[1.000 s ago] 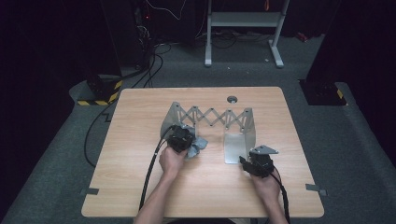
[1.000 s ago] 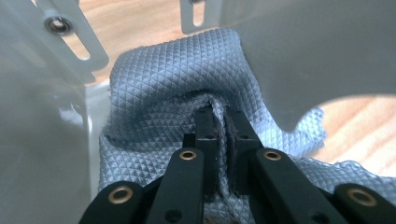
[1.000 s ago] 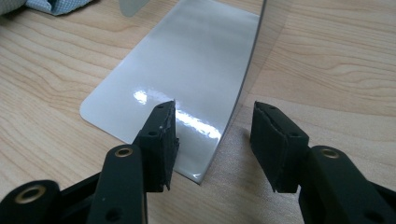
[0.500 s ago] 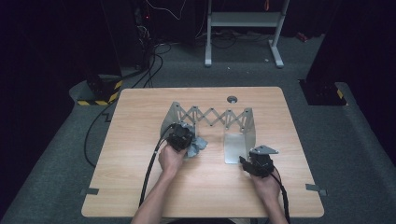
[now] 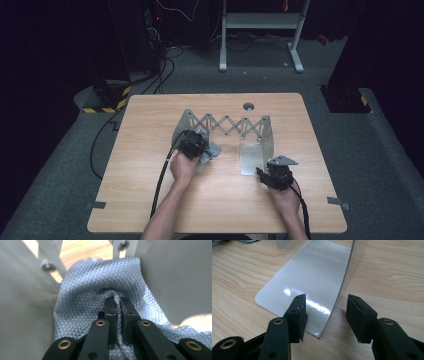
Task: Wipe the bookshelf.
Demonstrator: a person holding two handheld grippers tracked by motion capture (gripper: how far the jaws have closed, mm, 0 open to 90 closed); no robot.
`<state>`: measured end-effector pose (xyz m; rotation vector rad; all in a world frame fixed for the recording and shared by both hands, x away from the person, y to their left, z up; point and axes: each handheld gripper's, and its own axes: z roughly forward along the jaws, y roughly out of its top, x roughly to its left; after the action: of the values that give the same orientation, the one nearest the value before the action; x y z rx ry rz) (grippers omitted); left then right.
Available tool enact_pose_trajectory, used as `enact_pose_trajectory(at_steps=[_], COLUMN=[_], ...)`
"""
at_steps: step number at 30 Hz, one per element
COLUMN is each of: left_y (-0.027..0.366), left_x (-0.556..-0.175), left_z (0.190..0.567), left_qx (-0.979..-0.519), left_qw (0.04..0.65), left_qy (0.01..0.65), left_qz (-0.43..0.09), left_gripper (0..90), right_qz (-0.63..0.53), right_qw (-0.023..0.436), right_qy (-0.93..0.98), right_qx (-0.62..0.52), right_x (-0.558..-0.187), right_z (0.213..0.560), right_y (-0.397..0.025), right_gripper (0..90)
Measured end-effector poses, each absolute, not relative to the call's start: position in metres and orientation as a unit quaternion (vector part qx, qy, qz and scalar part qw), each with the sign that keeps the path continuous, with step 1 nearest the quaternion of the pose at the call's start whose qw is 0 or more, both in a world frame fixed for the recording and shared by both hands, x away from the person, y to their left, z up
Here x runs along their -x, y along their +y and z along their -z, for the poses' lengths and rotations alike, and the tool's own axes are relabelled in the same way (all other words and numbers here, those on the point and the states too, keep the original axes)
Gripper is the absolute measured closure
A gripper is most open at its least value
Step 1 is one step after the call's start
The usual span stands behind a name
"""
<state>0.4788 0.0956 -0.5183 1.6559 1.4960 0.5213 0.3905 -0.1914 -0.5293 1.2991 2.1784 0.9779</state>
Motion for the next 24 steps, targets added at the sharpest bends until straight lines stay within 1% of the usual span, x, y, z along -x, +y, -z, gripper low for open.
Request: enact_pose_trajectory(at_steps=[4, 8, 13, 16, 17, 24], left_y=[0.1, 0.097, 0.09, 0.089, 0.093, 0.097], left_x=[-0.465, -0.456, -0.468, -0.478, -0.481, -0.479], left_z=[0.519, 0.518, 0.519, 0.519, 0.519, 0.52], left_qx=[-0.66, -0.669, -0.675, -0.663, -0.664, -0.665], left_qw=[0.417, 0.427, 0.425, 0.43, 0.423, 0.409], left_qy=[0.592, 0.576, 0.572, 0.58, 0.583, 0.585], left_qz=[-0.202, -0.194, -0.192, -0.197, -0.202, -0.221], left_gripper=[85.0, 84.8, 84.5, 84.4, 84.4, 84.5], right_qz=[-0.352, -0.351, -0.351, -0.351, -0.351, -0.351], right_qw=[0.21, 0.21, 0.21, 0.21, 0.21, 0.21], right_qy=[0.784, 0.784, 0.783, 0.783, 0.783, 0.783], right_qx=[-0.467, -0.467, -0.467, -0.468, -0.468, -0.469], right_x=[-0.39, -0.39, -0.39, -0.39, -0.39, -0.39], right_z=[0.529, 0.529, 0.529, 0.529, 0.529, 0.529], right_y=[-0.191, -0.191, -0.191, -0.191, -0.191, -0.191], right_gripper=[51.2, 51.2, 51.2, 51.2, 51.2, 51.2])
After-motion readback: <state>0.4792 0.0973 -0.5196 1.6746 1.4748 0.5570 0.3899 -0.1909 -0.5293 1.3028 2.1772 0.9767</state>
